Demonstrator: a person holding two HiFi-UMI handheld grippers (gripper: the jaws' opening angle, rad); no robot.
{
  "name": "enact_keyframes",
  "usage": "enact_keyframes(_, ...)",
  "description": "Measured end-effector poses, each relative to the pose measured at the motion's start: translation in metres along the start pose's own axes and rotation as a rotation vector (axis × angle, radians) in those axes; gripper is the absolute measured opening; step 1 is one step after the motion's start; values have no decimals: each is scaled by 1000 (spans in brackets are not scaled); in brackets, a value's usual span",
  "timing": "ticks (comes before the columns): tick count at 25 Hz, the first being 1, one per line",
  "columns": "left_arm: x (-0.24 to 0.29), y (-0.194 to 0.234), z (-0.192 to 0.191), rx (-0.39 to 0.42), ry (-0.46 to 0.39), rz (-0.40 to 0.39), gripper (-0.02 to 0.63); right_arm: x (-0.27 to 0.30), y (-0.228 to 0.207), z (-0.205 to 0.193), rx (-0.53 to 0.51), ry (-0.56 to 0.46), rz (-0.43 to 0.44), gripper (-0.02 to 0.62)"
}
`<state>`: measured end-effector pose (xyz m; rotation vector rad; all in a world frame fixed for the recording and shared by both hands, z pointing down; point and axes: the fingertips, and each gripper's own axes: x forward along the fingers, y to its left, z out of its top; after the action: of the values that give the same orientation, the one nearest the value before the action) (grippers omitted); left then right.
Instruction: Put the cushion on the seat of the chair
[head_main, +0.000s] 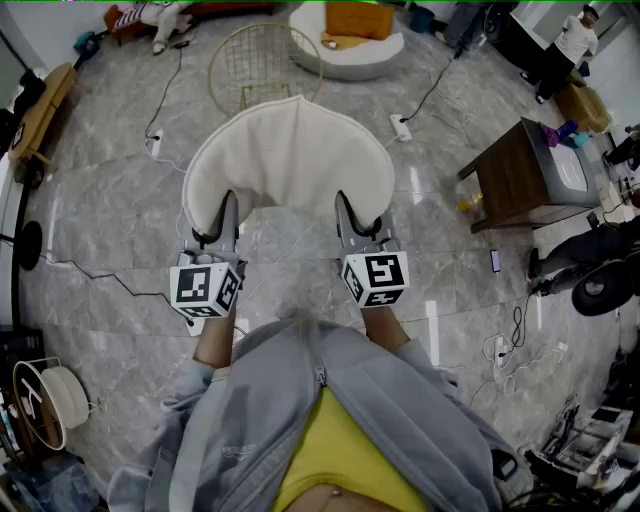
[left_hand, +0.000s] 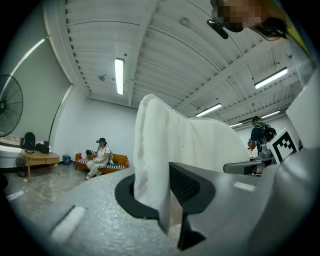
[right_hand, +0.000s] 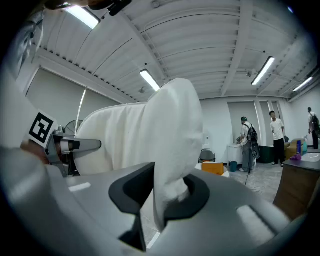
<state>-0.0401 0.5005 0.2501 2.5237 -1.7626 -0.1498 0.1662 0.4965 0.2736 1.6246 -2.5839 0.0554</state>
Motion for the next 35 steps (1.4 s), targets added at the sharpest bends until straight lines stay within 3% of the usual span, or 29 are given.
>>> enact_keyframes(9,24,-3,-1,3,-7,-11,66,16,-22,-2,20,-14,-4,64)
enact_keyframes(16,63,25,-5,-2,-16,-18,67,63,-31,-1,15,-16,-9,66)
enact_keyframes(35,280,192,-15,-23,11,-90,67,319,-69,7,21,11,-68,67)
